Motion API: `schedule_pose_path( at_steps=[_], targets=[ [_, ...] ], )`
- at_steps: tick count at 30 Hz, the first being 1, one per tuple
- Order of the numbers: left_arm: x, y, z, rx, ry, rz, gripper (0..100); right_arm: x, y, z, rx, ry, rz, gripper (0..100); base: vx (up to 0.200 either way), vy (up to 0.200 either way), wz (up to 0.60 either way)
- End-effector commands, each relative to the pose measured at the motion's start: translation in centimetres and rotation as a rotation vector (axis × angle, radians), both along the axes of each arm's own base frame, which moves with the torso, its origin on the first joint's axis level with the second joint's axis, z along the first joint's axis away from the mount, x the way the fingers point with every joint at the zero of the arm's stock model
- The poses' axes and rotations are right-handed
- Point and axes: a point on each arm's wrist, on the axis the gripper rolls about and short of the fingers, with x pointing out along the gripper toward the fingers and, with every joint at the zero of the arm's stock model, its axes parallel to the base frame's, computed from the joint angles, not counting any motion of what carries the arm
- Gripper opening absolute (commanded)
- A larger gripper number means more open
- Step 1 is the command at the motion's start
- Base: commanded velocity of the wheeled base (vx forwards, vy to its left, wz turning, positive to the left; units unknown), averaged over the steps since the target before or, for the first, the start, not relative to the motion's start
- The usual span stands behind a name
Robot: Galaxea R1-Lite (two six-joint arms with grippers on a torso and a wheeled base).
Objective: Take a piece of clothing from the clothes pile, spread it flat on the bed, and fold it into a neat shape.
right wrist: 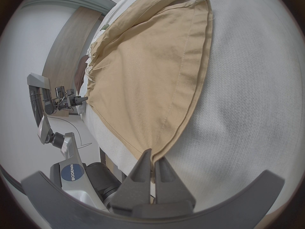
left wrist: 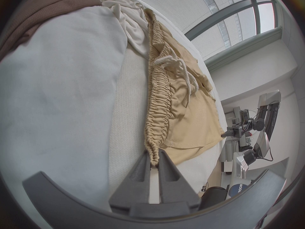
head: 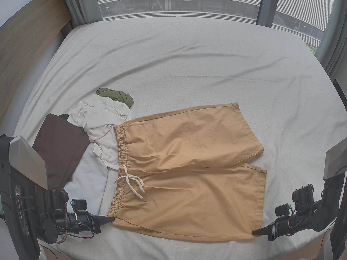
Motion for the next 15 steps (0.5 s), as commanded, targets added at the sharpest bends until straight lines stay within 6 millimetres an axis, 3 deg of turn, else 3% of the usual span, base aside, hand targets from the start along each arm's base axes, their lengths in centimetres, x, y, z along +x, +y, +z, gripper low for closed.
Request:
schedule_pose_path(
  at_steps=[1,15],
  targets=[
    [-0.6,0.01,-0.55,0.003,0.048,-0.002,0,-0.46,-0.07,0.2,-0.001,0.006,0.0,0,0.0,0.0,0.0],
    [-1.44,0.05,-1.0,0.044,0.1,-0.053,0,-1.02,-0.17,0.14,-0.023,0.03,0.035,0,0.0,0.0,0.0]
  ],
)
